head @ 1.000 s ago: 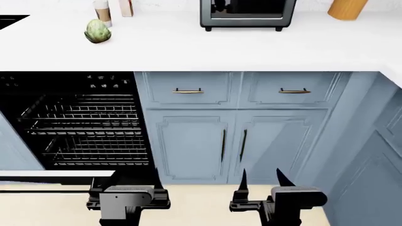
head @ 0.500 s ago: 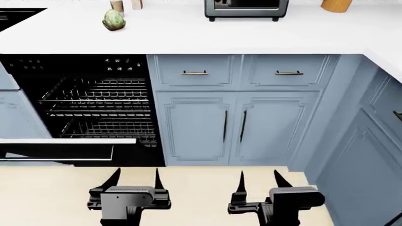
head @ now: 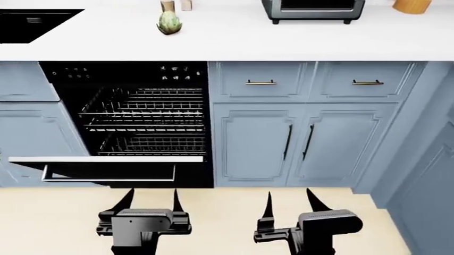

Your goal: Close the dishwasher door

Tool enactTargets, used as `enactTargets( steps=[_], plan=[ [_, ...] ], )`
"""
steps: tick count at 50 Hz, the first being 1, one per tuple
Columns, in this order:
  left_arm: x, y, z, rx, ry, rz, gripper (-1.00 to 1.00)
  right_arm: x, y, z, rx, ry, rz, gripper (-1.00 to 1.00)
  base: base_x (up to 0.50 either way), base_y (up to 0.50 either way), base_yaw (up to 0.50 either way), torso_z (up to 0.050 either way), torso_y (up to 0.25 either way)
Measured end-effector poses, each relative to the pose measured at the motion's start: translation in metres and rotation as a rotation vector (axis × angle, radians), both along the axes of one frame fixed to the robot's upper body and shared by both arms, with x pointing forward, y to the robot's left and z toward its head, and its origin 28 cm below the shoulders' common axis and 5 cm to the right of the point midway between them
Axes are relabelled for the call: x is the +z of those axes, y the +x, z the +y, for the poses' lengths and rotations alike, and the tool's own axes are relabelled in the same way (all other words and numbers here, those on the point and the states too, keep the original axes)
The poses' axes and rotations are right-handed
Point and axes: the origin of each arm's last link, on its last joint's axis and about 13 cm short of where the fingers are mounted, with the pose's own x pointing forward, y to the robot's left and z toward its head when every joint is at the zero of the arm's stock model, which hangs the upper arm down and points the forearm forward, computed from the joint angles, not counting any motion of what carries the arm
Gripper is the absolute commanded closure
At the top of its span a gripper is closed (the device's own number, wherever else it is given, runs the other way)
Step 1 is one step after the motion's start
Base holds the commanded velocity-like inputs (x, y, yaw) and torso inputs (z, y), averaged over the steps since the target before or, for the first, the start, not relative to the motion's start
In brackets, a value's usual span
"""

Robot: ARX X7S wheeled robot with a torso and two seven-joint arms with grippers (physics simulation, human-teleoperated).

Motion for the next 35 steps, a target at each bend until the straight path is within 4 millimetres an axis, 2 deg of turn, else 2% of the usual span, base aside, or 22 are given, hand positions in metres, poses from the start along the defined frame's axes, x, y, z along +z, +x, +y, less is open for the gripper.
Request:
enactTargets(
  steps=[35],
  plan=[
    [0.0022,0.0003,0.0011,0.008,0.006,-0.012,-1.0,0.0007,-0.0011,0.0015,0.012,-0.016,-0.004,-1.0,0.0,0.5,0.0,0.0,0.0]
  ],
)
